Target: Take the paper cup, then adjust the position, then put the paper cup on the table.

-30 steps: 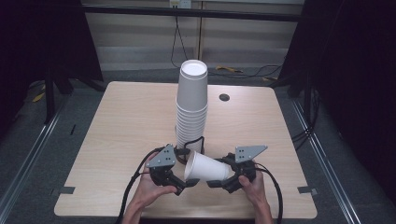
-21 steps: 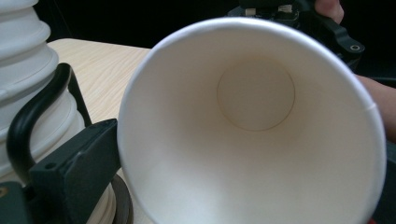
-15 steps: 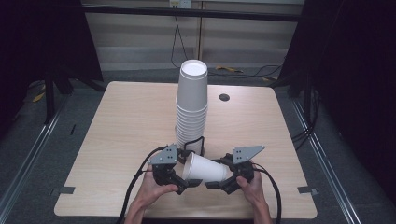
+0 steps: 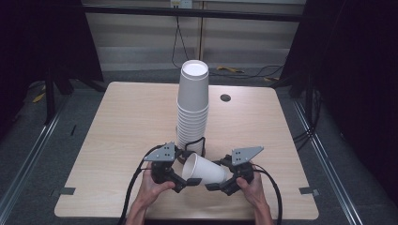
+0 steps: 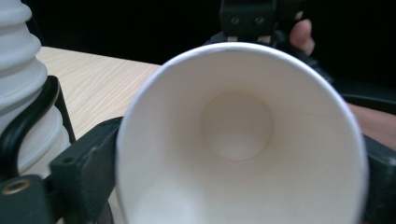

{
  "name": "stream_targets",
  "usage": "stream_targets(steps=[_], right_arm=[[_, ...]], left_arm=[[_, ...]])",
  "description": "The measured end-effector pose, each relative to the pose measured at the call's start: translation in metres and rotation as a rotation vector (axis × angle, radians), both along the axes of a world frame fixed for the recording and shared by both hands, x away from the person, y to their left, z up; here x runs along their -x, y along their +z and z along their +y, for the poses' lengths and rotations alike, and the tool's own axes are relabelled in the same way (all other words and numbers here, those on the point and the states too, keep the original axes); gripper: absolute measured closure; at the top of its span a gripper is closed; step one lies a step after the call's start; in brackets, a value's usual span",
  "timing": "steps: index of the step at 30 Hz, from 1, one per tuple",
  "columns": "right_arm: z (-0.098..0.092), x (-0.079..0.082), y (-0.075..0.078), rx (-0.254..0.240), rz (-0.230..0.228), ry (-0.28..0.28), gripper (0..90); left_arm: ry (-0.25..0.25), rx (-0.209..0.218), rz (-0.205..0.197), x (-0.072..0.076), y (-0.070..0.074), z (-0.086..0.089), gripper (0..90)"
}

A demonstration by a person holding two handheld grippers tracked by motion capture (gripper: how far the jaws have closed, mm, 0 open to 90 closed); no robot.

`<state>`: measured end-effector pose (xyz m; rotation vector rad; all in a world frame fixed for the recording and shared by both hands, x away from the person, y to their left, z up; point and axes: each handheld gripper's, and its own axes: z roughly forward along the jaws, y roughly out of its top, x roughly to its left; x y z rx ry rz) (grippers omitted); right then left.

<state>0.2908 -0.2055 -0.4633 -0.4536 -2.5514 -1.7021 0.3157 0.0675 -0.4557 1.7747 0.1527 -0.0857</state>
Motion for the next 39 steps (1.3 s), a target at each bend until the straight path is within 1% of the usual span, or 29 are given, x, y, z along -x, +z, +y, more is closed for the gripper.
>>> stream_targets(steps=[4,6,9,10,12,14,16,18,20,23,26,28,30,31,34,35,36,38,39], right_arm=[[0.000,0.000,0.000,0.000,-0.009,-0.011,19.4],[0.000,0.000,0.000,-0.002,-0.012,-0.021,18.0],[-0.002,0.001,0.001,-0.014,-0.019,-0.037,15.0],[-0.003,0.001,0.001,-0.011,-0.022,-0.052,13.9],[-0.006,0.003,0.002,-0.029,-0.038,-0.077,13.9],[-0.009,0.004,0.002,-0.059,-0.039,-0.082,13.6],[-0.012,0.004,0.003,-0.072,-0.054,-0.114,13.6],[-0.014,0.005,0.003,-0.079,-0.059,-0.141,13.6],[-0.017,0.006,0.004,-0.090,-0.060,-0.166,13.5],[-0.021,0.008,0.005,-0.105,-0.067,-0.183,13.5],[-0.027,0.010,0.004,-0.142,-0.069,-0.210,13.5],[-0.032,0.011,0.003,-0.146,-0.075,-0.245,13.4],[-0.035,0.011,0.002,-0.143,-0.068,-0.284,13.4],[-0.037,0.012,0.002,-0.143,-0.072,-0.300,13.5],[-0.040,0.012,0.003,-0.146,-0.084,-0.332,13.4],[-0.041,0.013,0.003,-0.151,-0.094,-0.358,13.5],[-0.041,0.013,0.004,-0.146,-0.108,-0.388,13.5],[-0.043,0.014,0.003,-0.125,-0.126,-0.440,13.5],[-0.044,0.014,0.002,-0.137,-0.134,-0.459,13.5]], left_arm=[[0.002,-0.003,-0.004,0.001,0.000,0.000,8.7],[0.016,-0.020,-0.014,0.001,0.001,0.001,8.8],[0.026,-0.021,-0.015,0.002,0.003,0.003,8.9],[0.033,-0.032,-0.016,0.002,0.004,0.004,8.8],[0.041,-0.049,-0.022,0.002,0.006,0.005,8.8],[0.051,-0.054,-0.022,0.003,0.009,0.006,8.8],[0.058,-0.062,-0.030,0.003,0.011,0.008,8.8],[0.067,-0.070,-0.038,0.004,0.014,0.010,8.8],[0.073,-0.069,-0.038,0.005,0.015,0.012,8.8],[0.079,-0.070,-0.038,0.006,0.017,0.016,8.8],[0.090,-0.074,-0.038,0.006,0.019,0.020,8.8],[0.097,-0.080,-0.039,0.005,0.019,0.022,8.8],[0.108,-0.086,-0.040,0.005,0.020,0.024,8.8],[0.112,-0.092,-0.036,0.005,0.020,0.025,8.8],[0.120,-0.103,-0.037,0.006,0.020,0.029,8.8],[0.127,-0.108,-0.038,0.006,0.021,0.030,8.8],[0.132,-0.111,-0.040,0.006,0.021,0.032,8.8],[0.142,-0.113,-0.035,0.005,0.022,0.036,8.7],[0.148,-0.113,-0.035,0.004,0.022,0.038,8.7]])
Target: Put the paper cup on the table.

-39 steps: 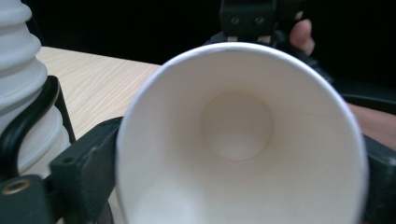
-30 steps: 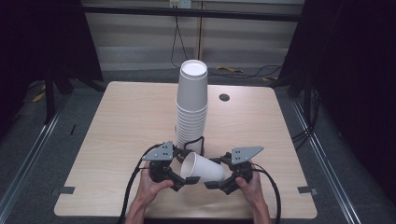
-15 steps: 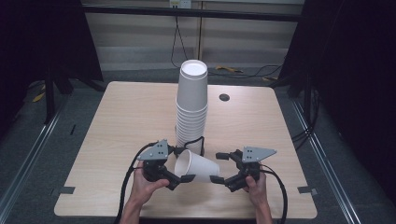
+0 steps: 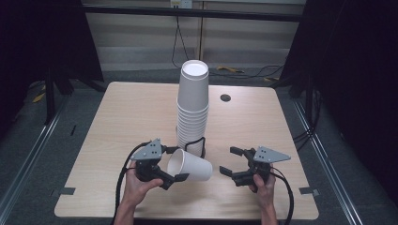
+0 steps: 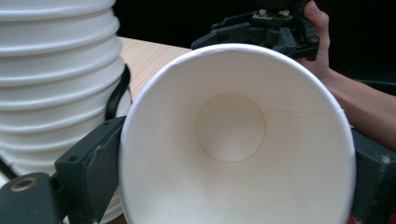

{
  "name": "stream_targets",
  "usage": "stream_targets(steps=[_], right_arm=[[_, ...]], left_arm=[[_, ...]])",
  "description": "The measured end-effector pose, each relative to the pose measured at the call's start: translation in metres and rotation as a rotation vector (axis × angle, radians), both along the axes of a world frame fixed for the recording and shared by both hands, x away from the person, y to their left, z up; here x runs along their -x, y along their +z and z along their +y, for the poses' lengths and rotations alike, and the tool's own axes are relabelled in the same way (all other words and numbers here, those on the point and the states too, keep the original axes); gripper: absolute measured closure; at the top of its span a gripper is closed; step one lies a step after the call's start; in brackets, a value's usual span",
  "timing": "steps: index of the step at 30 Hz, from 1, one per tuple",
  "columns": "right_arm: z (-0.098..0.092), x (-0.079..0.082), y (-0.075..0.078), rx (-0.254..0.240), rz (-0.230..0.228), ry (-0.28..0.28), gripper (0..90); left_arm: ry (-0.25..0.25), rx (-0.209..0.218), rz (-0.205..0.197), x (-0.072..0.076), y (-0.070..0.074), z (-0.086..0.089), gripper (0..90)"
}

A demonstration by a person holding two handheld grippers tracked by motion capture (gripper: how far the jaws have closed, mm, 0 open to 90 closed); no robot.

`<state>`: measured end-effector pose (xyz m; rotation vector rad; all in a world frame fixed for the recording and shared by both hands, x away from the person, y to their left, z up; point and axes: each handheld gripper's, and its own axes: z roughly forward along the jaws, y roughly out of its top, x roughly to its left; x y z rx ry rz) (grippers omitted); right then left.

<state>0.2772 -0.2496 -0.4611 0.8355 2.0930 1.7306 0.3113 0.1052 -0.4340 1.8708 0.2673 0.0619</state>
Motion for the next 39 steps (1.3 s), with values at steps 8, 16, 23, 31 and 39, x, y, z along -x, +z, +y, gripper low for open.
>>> stream_targets(steps=[8,16,23,31,39], right_arm=[[-0.009,-0.001,-0.006,-0.039,-0.032,-0.144,13.8],[-0.011,-0.001,-0.013,-0.014,-0.067,-0.230,13.9],[-0.014,0.004,-0.022,0.018,-0.095,-0.333,13.7],[-0.012,0.008,-0.030,-0.006,-0.164,-0.429,13.4],[-0.017,0.015,-0.041,-0.023,-0.193,-0.470,13.2]], left_arm=[[0.062,-0.030,0.029,-0.006,0.001,0.021,8.7],[0.098,-0.077,0.031,-0.004,0.008,0.038,8.7],[0.171,-0.131,0.058,-0.007,0.010,0.048,8.7],[0.242,-0.182,0.092,-0.009,0.009,0.057,8.7],[0.300,-0.252,0.094,-0.020,0.014,0.061,8.6]])
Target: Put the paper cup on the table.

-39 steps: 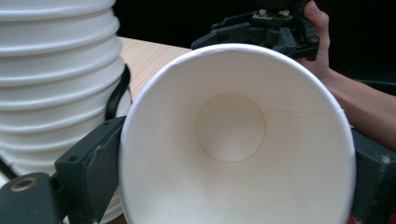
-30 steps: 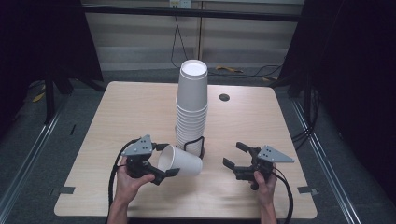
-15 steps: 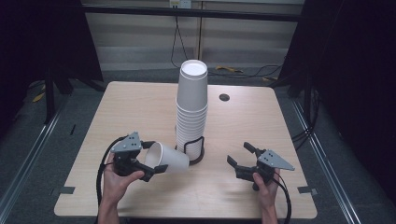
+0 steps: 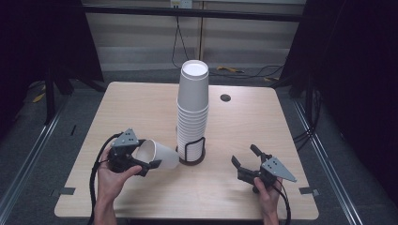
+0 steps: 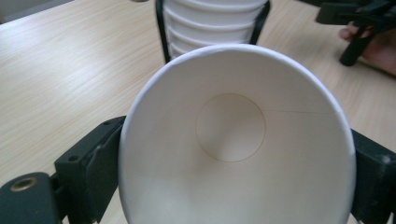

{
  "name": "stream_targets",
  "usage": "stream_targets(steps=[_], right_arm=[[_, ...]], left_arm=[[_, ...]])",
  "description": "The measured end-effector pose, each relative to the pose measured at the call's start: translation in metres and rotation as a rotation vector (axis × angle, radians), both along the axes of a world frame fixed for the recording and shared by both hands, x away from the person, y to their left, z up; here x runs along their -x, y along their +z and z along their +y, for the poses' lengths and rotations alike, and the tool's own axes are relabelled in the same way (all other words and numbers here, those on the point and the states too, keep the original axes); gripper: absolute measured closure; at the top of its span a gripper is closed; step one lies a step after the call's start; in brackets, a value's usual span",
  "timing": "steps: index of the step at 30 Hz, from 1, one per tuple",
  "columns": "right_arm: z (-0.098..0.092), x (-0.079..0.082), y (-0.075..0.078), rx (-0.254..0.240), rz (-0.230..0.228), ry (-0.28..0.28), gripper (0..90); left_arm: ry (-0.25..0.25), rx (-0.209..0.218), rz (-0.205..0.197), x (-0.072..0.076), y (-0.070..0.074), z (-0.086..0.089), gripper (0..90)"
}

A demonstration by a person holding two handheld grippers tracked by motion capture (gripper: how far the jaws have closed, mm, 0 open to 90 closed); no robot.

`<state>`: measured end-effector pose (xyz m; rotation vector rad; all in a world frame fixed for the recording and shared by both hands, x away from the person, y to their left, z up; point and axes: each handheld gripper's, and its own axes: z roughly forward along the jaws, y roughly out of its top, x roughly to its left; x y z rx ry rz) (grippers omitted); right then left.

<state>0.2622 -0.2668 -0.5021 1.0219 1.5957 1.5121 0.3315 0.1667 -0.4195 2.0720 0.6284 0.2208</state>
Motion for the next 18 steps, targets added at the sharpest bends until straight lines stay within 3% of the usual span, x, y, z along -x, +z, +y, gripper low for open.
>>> stream_targets(steps=[4,6,12,18], right_arm=[[0.002,0.003,-0.001,0.022,-0.037,-0.001,13.3],[0.002,0.005,-0.001,0.018,-0.051,0.002,13.4],[0.000,0.006,-0.002,0.008,-0.054,0.006,13.7],[0.000,0.006,-0.002,0.006,-0.053,0.011,13.7]], left_arm=[[0.008,-0.022,0.012,-0.010,0.004,0.002,8.6],[0.013,-0.004,0.024,-0.015,0.005,0.006,8.5],[0.022,-0.016,0.031,-0.036,0.008,0.011,8.3],[0.047,-0.137,0.058,-0.053,0.008,0.003,8.2]])
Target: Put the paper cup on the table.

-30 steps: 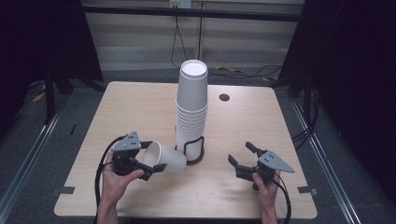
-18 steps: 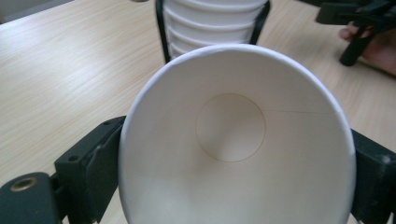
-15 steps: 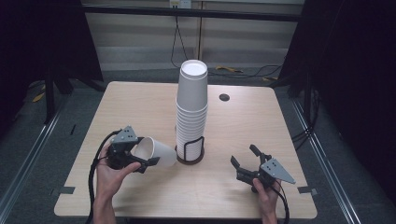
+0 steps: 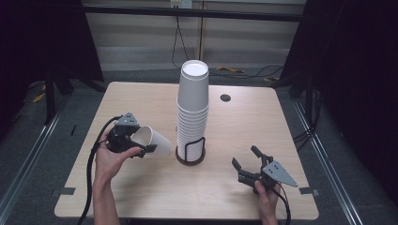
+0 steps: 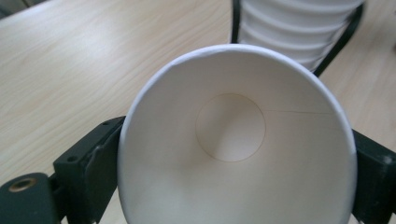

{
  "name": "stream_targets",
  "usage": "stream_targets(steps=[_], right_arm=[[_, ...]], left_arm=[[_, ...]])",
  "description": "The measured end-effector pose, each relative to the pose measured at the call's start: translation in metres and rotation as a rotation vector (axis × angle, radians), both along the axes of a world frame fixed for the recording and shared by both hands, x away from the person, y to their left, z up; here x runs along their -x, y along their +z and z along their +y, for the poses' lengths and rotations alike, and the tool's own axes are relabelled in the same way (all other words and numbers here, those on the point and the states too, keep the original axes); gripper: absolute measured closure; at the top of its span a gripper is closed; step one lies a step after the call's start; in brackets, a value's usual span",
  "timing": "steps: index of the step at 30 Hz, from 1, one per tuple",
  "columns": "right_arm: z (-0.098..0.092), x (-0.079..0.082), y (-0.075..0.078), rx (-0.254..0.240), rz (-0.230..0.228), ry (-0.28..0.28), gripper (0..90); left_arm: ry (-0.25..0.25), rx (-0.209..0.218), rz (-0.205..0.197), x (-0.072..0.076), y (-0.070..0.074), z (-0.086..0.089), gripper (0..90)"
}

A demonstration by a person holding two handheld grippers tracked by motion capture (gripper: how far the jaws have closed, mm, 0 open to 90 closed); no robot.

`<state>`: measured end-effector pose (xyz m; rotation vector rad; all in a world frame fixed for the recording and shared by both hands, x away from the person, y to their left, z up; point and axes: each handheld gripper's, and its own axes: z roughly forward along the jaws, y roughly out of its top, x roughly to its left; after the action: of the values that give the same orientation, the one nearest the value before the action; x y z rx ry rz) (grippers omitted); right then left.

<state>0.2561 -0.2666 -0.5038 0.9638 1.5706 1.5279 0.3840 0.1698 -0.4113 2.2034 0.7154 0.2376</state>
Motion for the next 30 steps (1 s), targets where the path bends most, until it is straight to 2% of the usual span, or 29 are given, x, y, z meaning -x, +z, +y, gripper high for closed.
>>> stream_targets(steps=[2,6,10,13,14,15,17,21,22,23,25,28,30], right_arm=[[0.000,0.000,0.000,0.000,0.000,0.000,13.7],[0.000,0.000,0.000,0.001,0.000,0.000,13.6],[0.000,0.000,0.000,0.000,0.001,0.000,13.6],[0.000,0.000,0.000,0.000,0.001,0.000,13.6],[0.000,0.000,0.000,0.001,0.000,0.000,13.6],[0.000,0.000,0.000,0.000,0.001,0.000,13.5],[0.000,0.000,0.000,0.000,0.000,0.000,13.5],[0.000,0.000,0.000,0.001,0.001,0.001,13.5],[0.000,0.000,0.000,0.001,0.000,0.000,13.6],[0.000,0.000,0.000,0.000,0.001,0.001,13.5],[0.000,0.000,0.000,0.001,0.000,-0.001,13.5],[0.000,0.000,0.000,0.001,0.001,-0.001,13.5],[0.000,0.000,0.000,0.001,0.000,0.000,13.5]], left_arm=[[-0.008,-0.009,0.018,-0.005,-0.002,-0.001,8.2],[-0.005,-0.039,0.027,-0.013,-0.005,-0.003,8.2],[-0.011,-0.082,0.031,-0.017,-0.001,-0.007,8.2],[-0.016,-0.145,0.029,-0.021,0.001,-0.011,8.2],[-0.020,-0.152,0.025,-0.023,0.001,-0.012,8.2],[-0.009,-0.141,0.034,-0.023,0.001,-0.013,8.2],[-0.040,-0.184,0.036,-0.026,0.003,-0.014,8.2],[-0.038,-0.204,0.048,-0.029,0.003,-0.019,8.0],[-0.055,-0.226,0.050,-0.032,0.003,-0.019,7.9],[-0.047,-0.229,0.059,-0.032,0.003,-0.021,7.8],[-0.047,-0.251,0.041,-0.031,0.003,-0.026,7.8],[-0.063,-0.267,0.049,-0.032,0.003,-0.031,7.7],[-0.058,-0.293,0.046,-0.033,0.003,-0.034,7.7]])
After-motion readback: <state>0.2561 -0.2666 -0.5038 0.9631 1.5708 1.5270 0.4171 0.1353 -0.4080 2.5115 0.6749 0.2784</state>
